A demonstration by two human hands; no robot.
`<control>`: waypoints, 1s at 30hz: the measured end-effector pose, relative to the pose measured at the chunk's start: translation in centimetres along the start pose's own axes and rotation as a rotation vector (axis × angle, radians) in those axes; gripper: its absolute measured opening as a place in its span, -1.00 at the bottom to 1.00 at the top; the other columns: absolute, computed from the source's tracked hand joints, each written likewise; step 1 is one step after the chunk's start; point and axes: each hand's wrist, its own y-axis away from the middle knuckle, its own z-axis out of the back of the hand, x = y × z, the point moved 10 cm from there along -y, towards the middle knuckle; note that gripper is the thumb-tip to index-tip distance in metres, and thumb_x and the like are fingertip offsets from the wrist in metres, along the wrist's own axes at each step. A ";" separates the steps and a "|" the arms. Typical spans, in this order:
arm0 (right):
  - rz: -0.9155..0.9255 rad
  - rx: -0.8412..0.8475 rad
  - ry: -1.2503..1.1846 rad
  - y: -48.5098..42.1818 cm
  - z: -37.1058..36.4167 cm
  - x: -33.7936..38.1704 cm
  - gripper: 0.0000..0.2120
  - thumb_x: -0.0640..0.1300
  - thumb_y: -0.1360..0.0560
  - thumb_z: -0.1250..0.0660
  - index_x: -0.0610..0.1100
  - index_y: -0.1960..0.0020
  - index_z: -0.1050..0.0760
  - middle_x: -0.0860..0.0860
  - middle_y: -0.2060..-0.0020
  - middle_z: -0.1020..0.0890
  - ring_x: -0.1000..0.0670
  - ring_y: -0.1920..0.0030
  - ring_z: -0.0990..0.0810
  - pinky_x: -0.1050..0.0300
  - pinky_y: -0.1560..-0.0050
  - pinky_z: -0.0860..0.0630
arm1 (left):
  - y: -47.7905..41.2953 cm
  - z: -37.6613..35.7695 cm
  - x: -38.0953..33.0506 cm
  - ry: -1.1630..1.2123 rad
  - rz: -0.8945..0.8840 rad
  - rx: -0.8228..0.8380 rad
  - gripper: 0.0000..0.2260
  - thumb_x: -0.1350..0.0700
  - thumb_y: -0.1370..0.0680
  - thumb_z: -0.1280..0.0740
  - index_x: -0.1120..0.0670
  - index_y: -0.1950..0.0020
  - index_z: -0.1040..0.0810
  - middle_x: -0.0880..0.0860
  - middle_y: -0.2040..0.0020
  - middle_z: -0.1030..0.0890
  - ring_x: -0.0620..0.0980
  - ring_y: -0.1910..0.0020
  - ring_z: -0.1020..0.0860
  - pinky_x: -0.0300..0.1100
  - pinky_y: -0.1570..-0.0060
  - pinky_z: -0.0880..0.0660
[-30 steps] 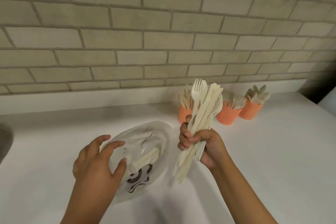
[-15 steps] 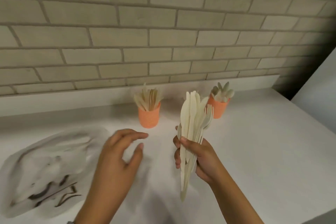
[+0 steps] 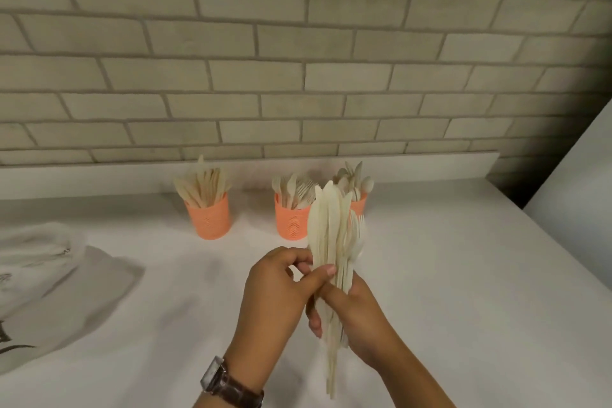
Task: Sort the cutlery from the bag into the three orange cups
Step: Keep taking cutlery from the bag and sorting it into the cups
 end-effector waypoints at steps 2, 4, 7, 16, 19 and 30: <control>0.011 0.015 0.018 0.2 0.7 0.3 -0.67 0.01 -0.49 -0.21 -0.13 -0.16 -0.49 -0.07 0.47 -0.53 -0.07 0.47 -0.45 0.04 0.32 -0.46 | -0.4 -0.9 0.0 0.051 0.053 0.054 -0.84 0.01 -0.32 -0.52 0.03 0.29 -0.59 -0.07 0.44 -0.50 -0.15 0.48 -0.40 -0.35 0.38 -0.39; 0.034 0.051 0.005 0.4 1.0 0.9 -0.72 0.01 -0.50 -0.21 -0.16 -0.07 -0.49 0.01 0.43 -0.56 -0.04 0.48 -0.46 0.05 0.33 -0.46 | -0.8 -1.8 0.1 0.182 0.114 0.155 -0.84 0.07 -0.34 -0.50 0.15 0.27 -0.63 0.15 0.40 -0.57 -0.09 0.48 -0.43 -0.29 0.35 -0.44; 0.019 0.116 -0.079 0.3 1.4 0.9 -0.65 0.08 -0.52 -0.20 -0.22 0.07 -0.52 -0.11 0.45 -0.52 -0.05 0.50 -0.45 0.08 0.34 -0.43 | -1.0 -2.7 0.1 0.425 0.170 0.258 -0.88 0.15 -0.40 -0.43 0.21 0.24 -0.67 0.23 0.36 -0.57 -0.02 0.45 -0.45 -0.25 0.29 -0.48; -0.064 -0.045 -0.214 -3.3 3.5 -0.2 -0.72 -0.08 -0.56 -0.27 -0.31 0.15 -0.50 -0.24 0.47 -0.48 -0.12 0.56 -0.43 0.10 0.47 -0.42 | -3.4 -2.1 0.8 0.607 0.253 0.243 -0.87 0.11 -0.33 -0.39 0.12 0.23 -0.69 0.02 0.28 -0.66 -0.20 0.37 -0.53 -0.37 0.27 -0.50; -0.106 -0.074 -0.184 -5.2 3.8 -1.0 -0.74 -0.18 -0.58 -0.21 -0.31 0.21 -0.46 -0.19 0.48 -0.46 -0.10 0.56 -0.39 0.12 0.50 -0.38 | -6.3 1.5 2.2 0.599 0.235 0.092 -0.90 0.21 -0.41 -0.38 0.11 0.26 -0.68 -0.03 0.25 -0.67 -0.21 0.33 -0.55 -0.37 0.25 -0.51; -0.164 -0.102 -0.206 -9.3 3.8 -2.6 -0.85 -0.25 -0.58 -0.18 -0.29 0.14 -0.42 -0.12 0.42 -0.50 -0.03 0.56 -0.36 0.21 0.55 -0.31 | -19.3 15.6 10.9 0.358 0.176 -0.461 -0.90 0.26 -0.44 -0.43 0.26 0.08 -0.63 -0.08 0.37 -0.65 -0.19 0.33 -0.59 -0.35 0.15 -0.56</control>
